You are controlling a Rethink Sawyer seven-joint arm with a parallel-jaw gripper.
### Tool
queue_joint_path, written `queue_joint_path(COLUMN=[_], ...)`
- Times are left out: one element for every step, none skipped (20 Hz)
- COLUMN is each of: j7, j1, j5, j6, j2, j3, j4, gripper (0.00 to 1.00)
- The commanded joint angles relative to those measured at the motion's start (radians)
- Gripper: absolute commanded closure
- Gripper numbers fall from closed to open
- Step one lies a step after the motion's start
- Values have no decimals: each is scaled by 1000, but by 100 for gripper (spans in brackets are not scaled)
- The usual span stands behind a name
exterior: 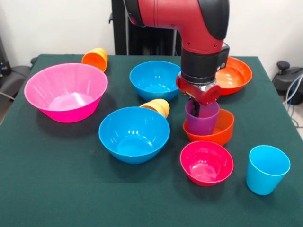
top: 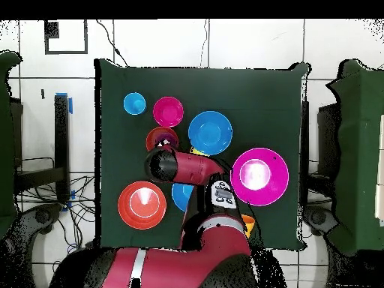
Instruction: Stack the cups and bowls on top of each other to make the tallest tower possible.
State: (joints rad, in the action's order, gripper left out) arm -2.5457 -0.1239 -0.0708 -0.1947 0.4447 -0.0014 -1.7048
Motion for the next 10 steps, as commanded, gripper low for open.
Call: queue_joint_path(j7=[-71, -68, -62, -61, -59, -59, -61, -62, -58, -56], j1=[24, 24, 24, 31, 39, 47, 60, 73, 77, 81], j5=[7, 9, 12, 12, 11, 8, 4, 1, -1, -1], j6=[122, 123, 119, 112, 102, 84, 62, 40, 17, 2], j2=[-121, -121, -121, -117, -109, -97, -81, -66, -52, -40], j3=[229, 229, 229, 221, 213, 203, 189, 173, 166, 160], j4=[-5, -4, -1, 2, 3, 1, -2, -3, -2, -5], gripper=[100, 100, 100, 100, 100, 100, 100, 100, 100, 100])
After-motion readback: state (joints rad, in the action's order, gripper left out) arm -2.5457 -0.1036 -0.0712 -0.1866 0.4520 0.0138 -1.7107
